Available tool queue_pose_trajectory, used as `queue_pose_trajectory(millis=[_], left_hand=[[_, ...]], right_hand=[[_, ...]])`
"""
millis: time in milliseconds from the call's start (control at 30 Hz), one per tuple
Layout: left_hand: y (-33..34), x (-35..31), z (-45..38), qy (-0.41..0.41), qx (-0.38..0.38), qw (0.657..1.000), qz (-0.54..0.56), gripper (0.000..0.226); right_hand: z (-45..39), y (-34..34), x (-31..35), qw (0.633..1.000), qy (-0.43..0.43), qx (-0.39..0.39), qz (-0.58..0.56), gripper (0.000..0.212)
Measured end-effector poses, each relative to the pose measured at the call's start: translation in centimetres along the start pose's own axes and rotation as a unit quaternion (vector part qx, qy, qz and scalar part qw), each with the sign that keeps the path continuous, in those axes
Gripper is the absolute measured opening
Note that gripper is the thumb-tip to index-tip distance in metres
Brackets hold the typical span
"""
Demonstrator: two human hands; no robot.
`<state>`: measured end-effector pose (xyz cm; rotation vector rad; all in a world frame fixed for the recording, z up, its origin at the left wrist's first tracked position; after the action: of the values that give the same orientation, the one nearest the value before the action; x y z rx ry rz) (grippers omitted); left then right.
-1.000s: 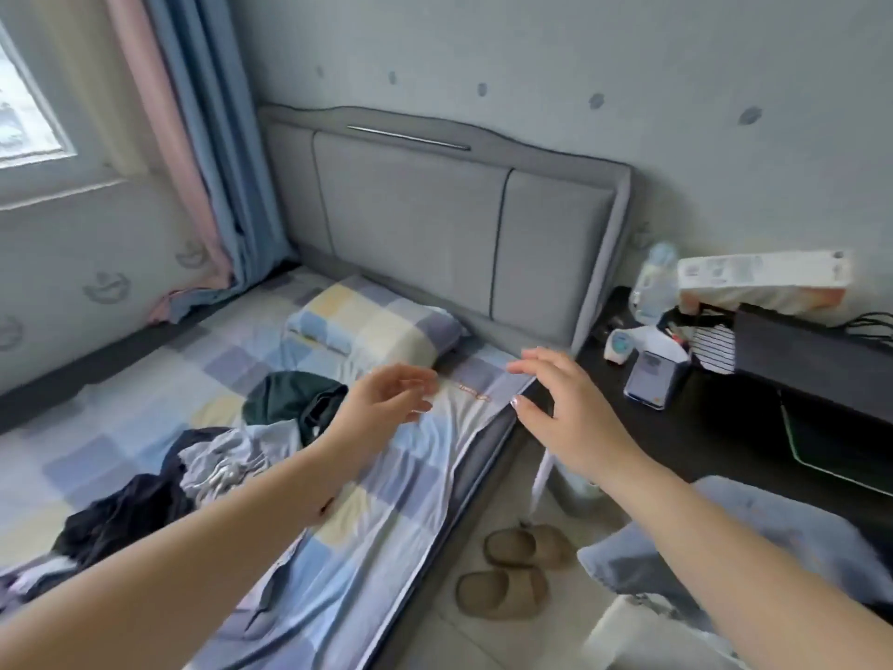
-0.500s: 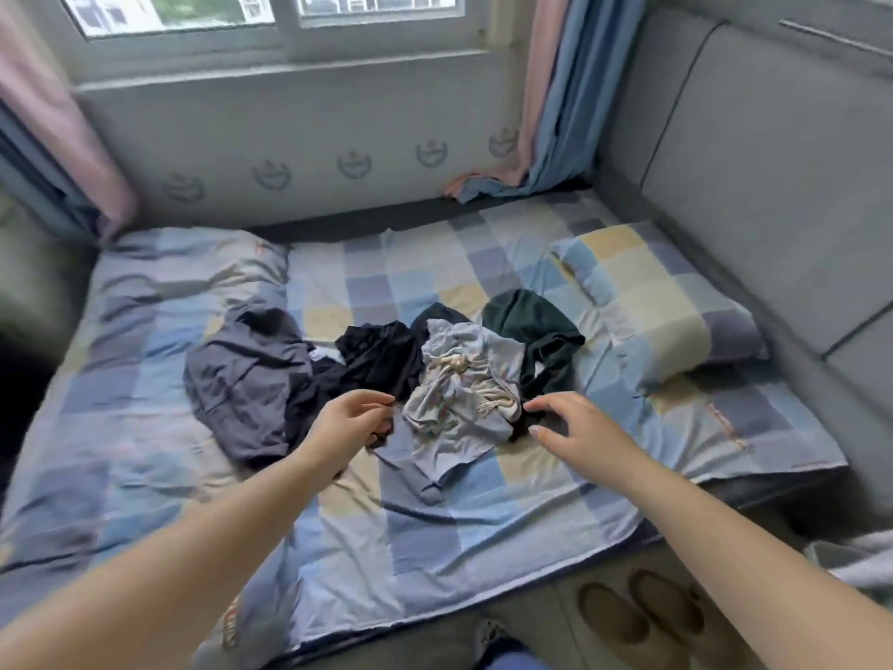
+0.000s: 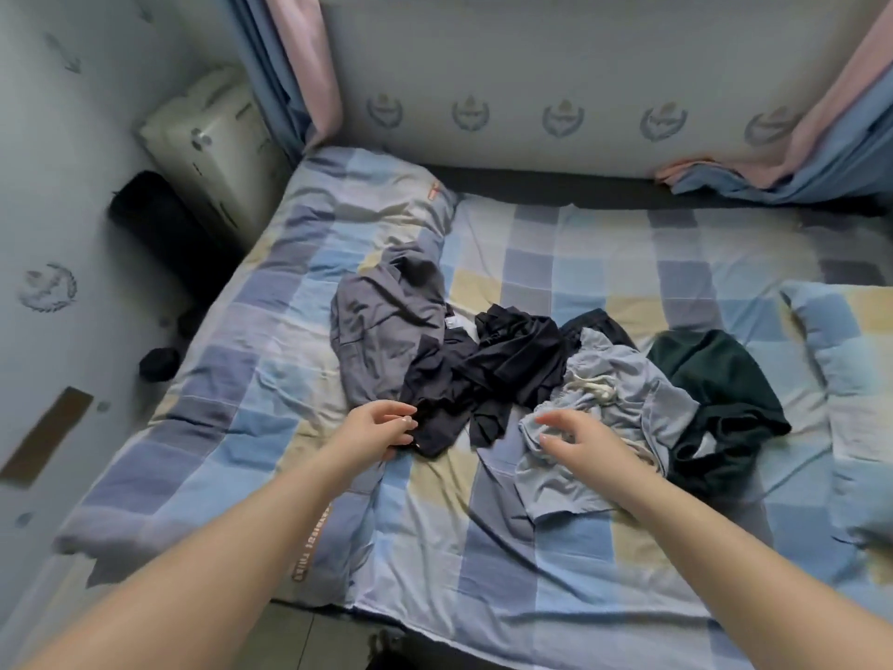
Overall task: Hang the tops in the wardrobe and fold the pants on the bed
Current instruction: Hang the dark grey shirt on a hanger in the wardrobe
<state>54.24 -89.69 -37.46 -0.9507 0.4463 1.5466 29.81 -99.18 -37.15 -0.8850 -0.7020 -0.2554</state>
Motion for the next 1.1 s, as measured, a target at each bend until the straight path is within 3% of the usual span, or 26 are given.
queue_pose_trajectory(millis=[267,467,600,700,800,933,1000,1100], left_hand=[[-9.4,9.2,-12.4,-0.061,-0.057,0.996,0.006,0.022],[-12.1,17.0,-23.2,0.006,-0.059,0.984,-0.171,0.024],[-12.7,20.8,-29.1,0.104,-0.093,0.917,-0.373,0.031],[-11.6,21.4,-31.1,0.192,-0.087,0.877,-0.432,0.024],[-9.1,22.0,-32.9,0.291,-0.039,0.814,-0.501,0.022],[-7.5,23.9,-36.2,0.255,-0.004,0.757,-0.601,0.024],[-7.5,24.7,-37.6,0.245,-0.012,0.760,-0.602,0.034],[-8.2,24.6,-38.0,0.227,-0.035,0.809,-0.542,0.037]], right_hand=[[-12.0,12.8,1.5,0.996,0.063,0.056,-0.019,0.033],[-21.6,25.0,0.6,0.991,0.105,0.075,-0.036,0.047],[-27.1,31.2,-0.4,0.993,0.083,0.083,0.025,0.058],[-29.8,33.9,-0.2,0.990,0.041,0.091,0.104,0.058],[-31.8,36.6,-0.7,0.986,0.029,0.095,0.131,0.057],[-33.3,38.5,-1.0,0.985,0.003,0.096,0.145,0.054],[-34.0,39.0,-1.2,0.982,-0.003,0.097,0.159,0.058],[-34.8,39.2,-1.0,0.979,-0.008,0.095,0.180,0.064]])
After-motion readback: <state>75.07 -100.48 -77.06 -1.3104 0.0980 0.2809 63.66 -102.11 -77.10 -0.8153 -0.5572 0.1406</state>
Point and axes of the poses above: each hand's wrist, its own z-axis away from the middle knuckle, its own y-axis out of the palm, x = y × z, the point moved 8 cm from there along -z, towards the middle knuckle, and after that the axes turned 3 degrees about z, right-handed, at the moved point
